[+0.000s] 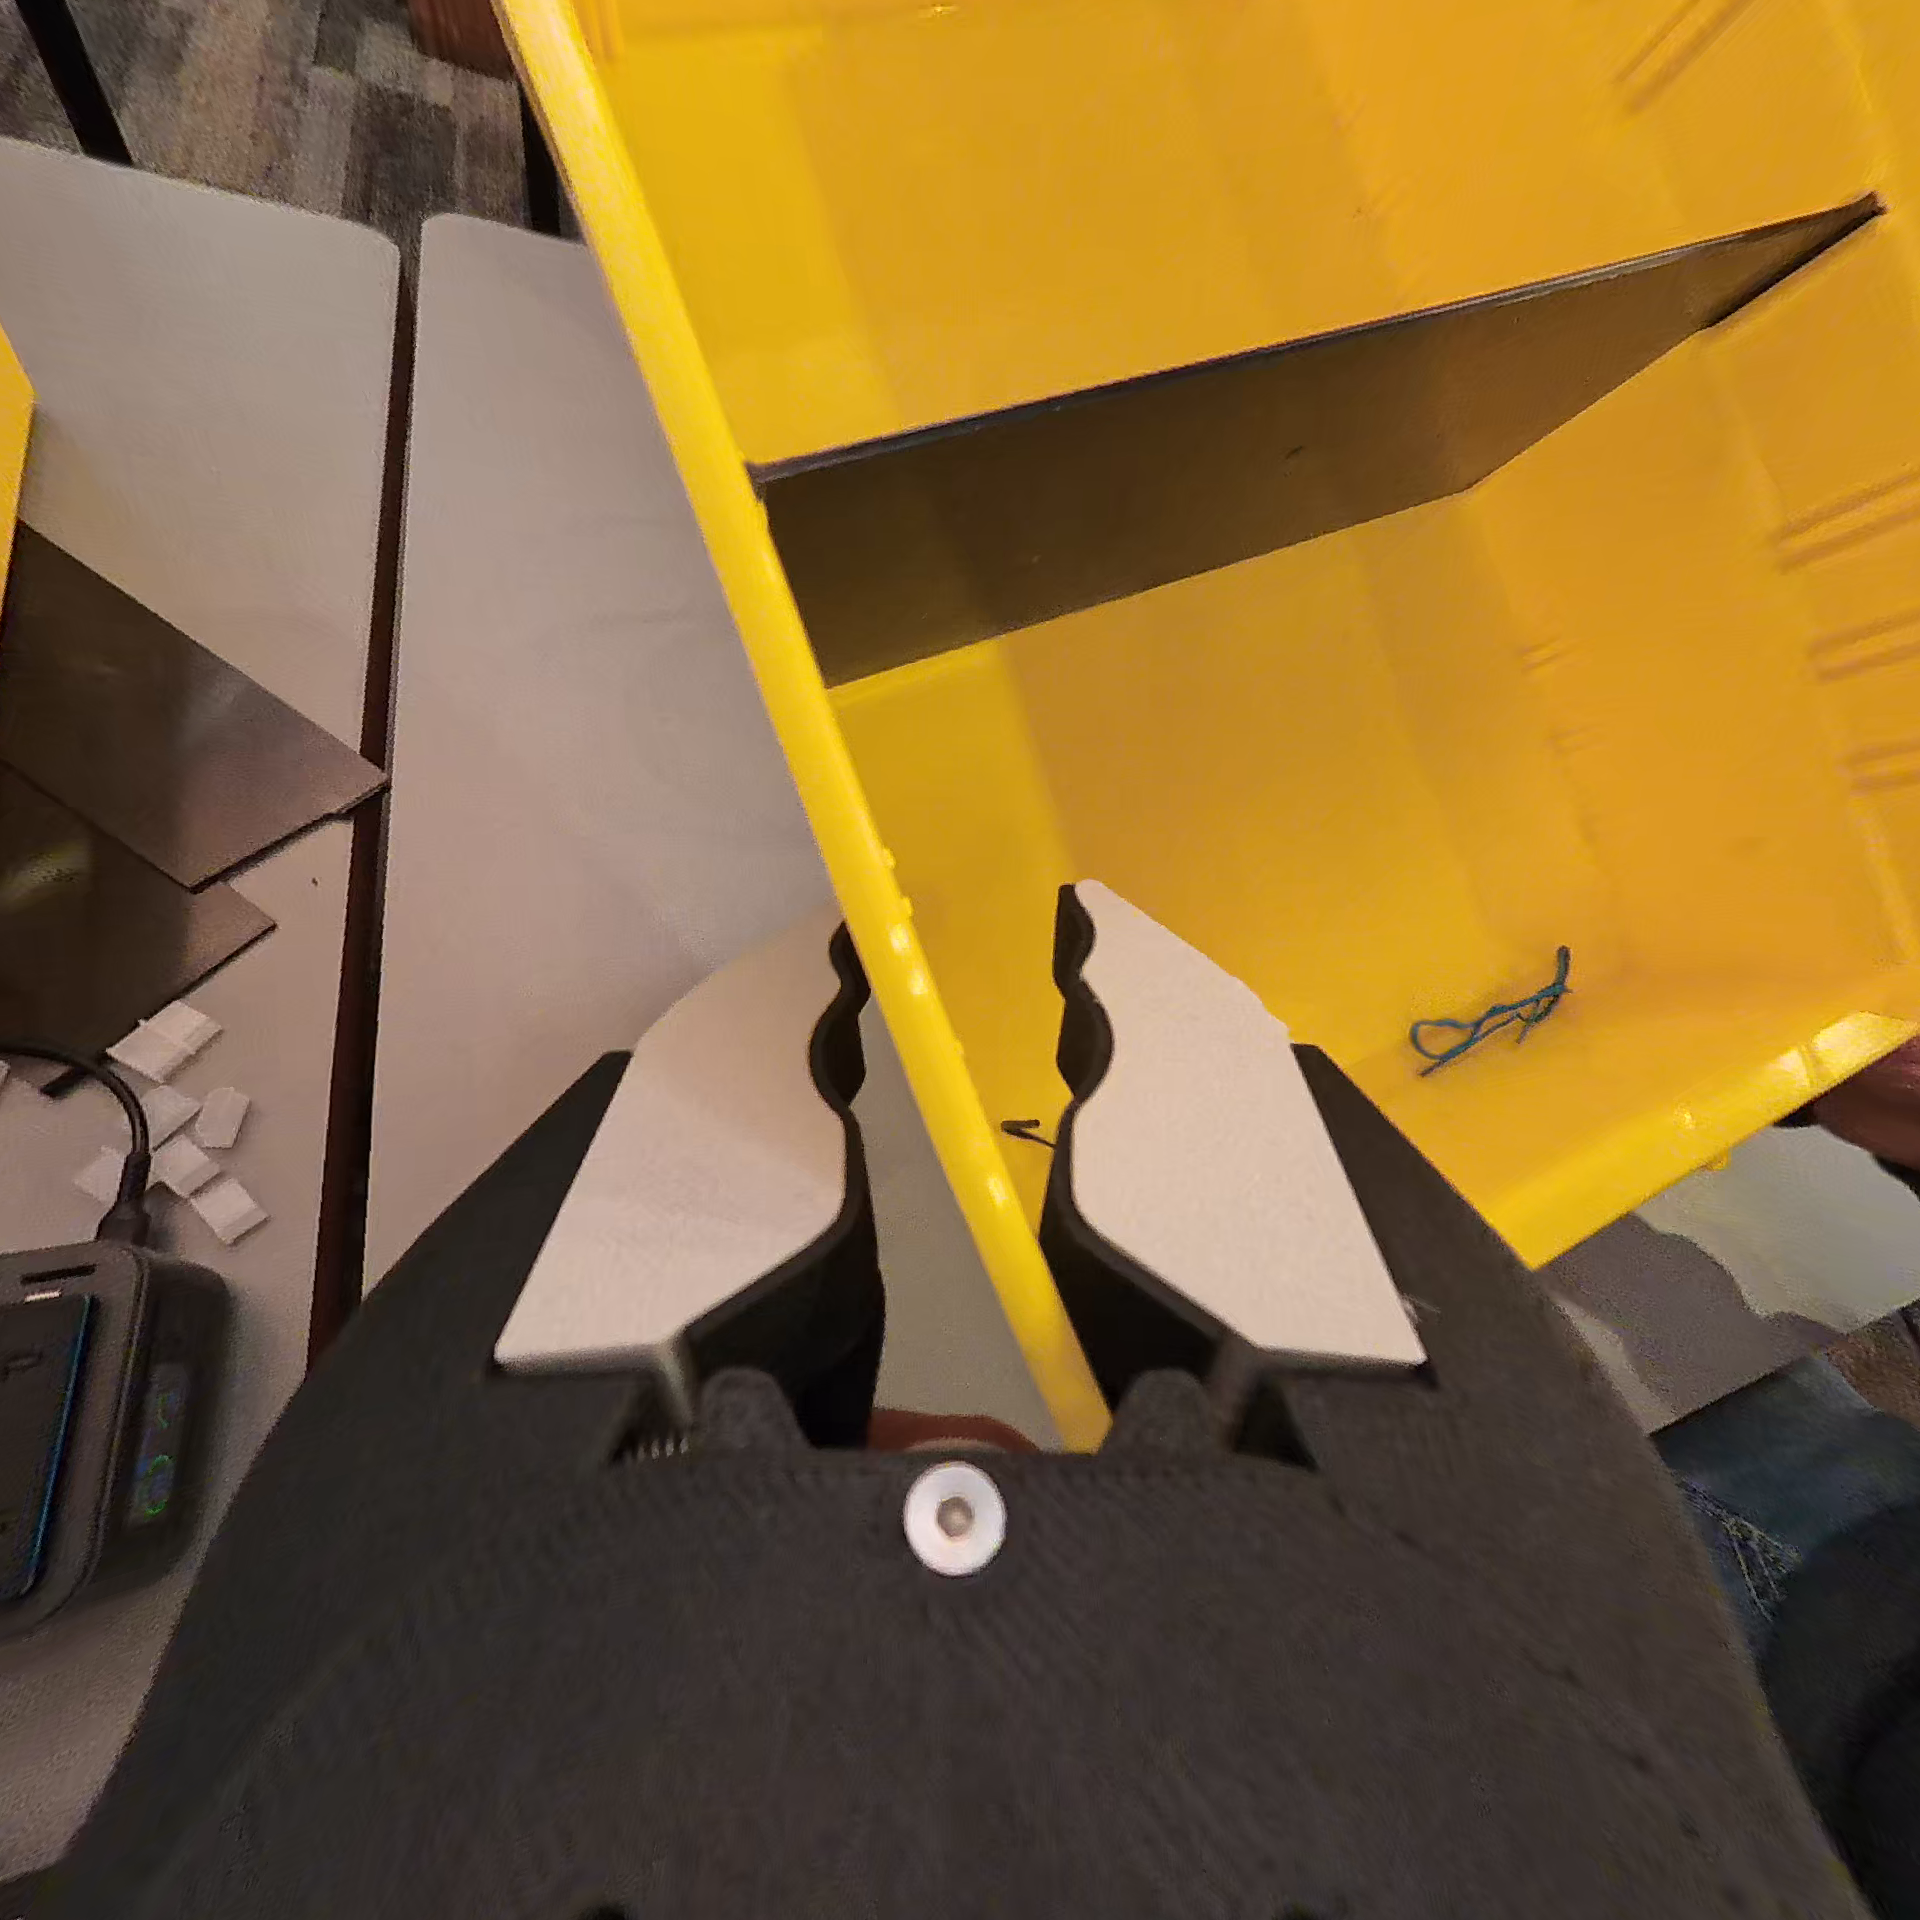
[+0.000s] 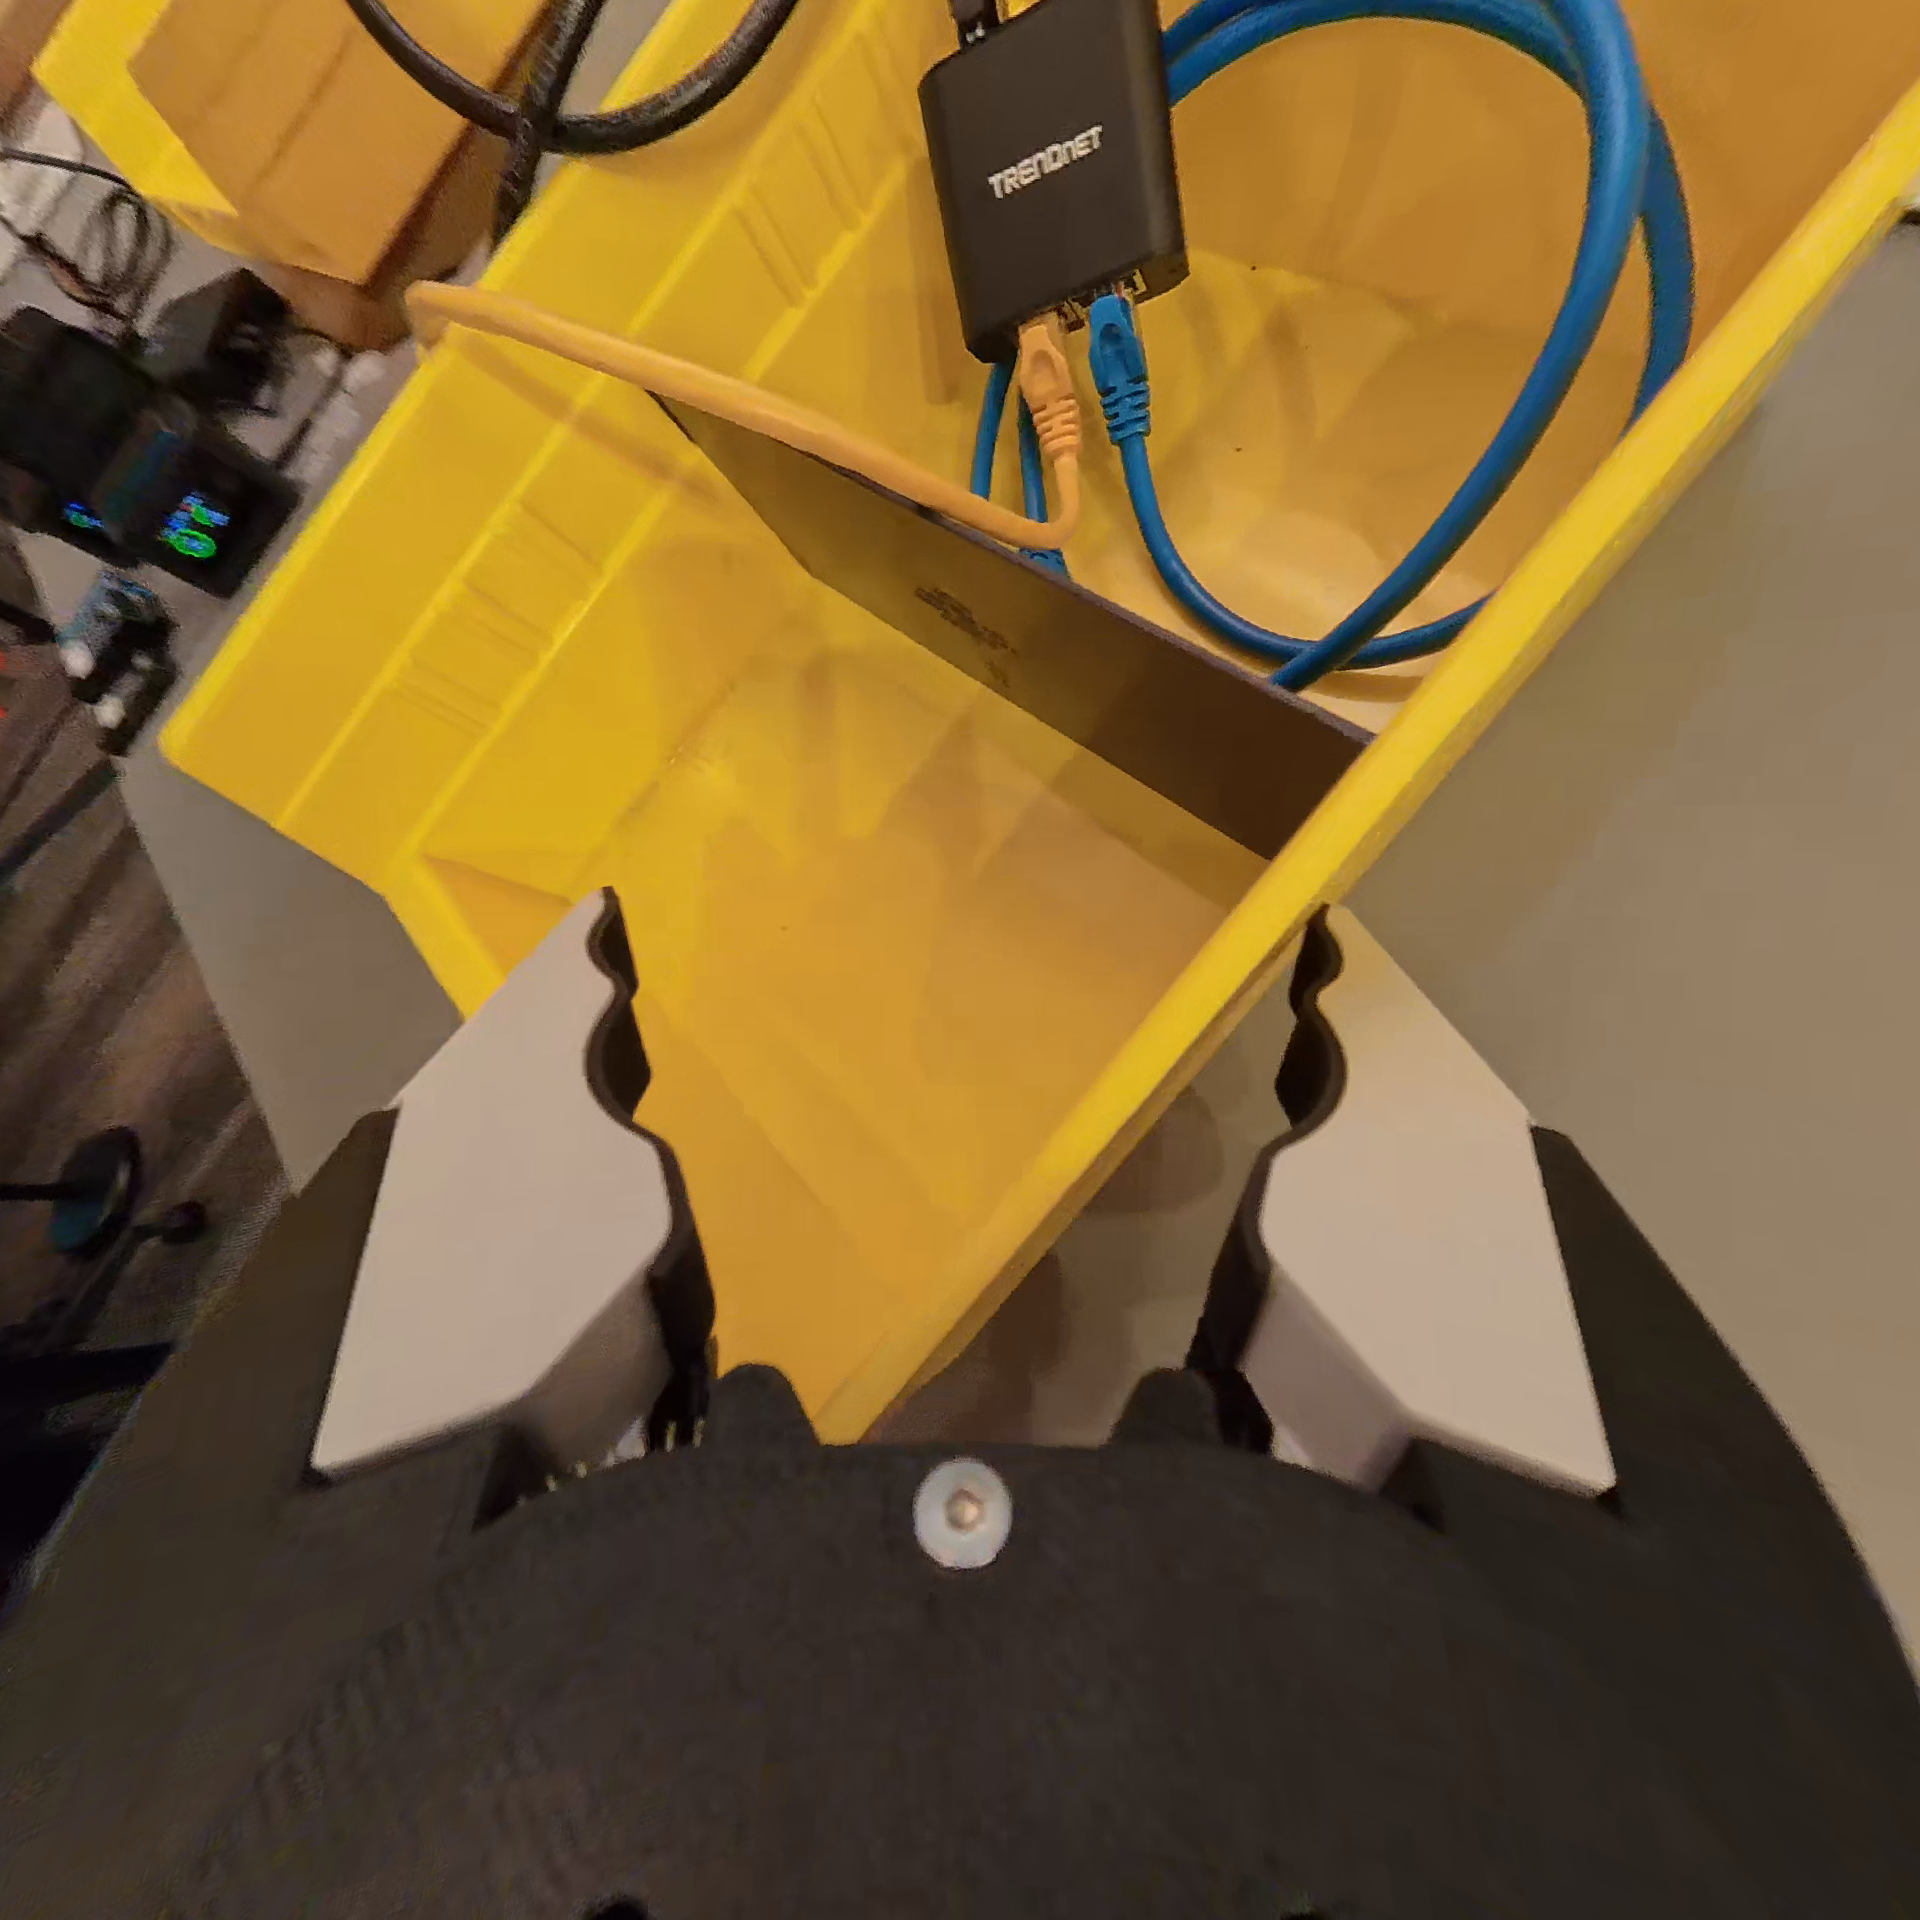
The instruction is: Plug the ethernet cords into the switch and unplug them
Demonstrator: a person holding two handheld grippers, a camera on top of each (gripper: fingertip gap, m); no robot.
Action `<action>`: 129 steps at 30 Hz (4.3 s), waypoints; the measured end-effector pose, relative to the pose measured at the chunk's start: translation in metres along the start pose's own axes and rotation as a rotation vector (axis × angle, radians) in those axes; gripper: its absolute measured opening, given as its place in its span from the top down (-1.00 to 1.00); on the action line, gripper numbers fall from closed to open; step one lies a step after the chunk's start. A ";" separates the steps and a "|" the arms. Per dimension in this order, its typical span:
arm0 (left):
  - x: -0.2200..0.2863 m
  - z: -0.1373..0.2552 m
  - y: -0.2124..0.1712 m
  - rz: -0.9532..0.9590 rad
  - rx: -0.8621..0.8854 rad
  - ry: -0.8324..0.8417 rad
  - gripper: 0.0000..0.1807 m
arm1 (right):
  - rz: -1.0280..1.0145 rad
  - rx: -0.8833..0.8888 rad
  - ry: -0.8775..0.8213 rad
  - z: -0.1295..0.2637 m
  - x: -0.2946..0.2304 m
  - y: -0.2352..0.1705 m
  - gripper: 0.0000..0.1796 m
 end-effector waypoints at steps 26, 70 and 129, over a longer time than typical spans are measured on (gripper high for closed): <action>0.346 -0.171 0.085 -0.505 -0.084 -0.330 0.62 | 0.144 0.620 0.109 0.301 -0.004 -0.011 -0.49; 0.324 -0.131 0.079 -0.416 -0.022 -0.287 -0.15 | -0.064 0.333 -0.677 0.354 0.274 -0.106 0.59; 0.081 -0.108 -0.067 -0.274 -0.256 0.235 0.25 | -0.105 0.301 -0.776 0.412 0.340 -0.109 0.54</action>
Point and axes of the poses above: each gripper's, where its closed fingertips meet, z back along the fingers, y out of its top, x = y × z across the jaws, the point moved 3 cm from there along z, back along the fingers, and after that the axes turned 15 degrees about -z, right-handed, at the moved point
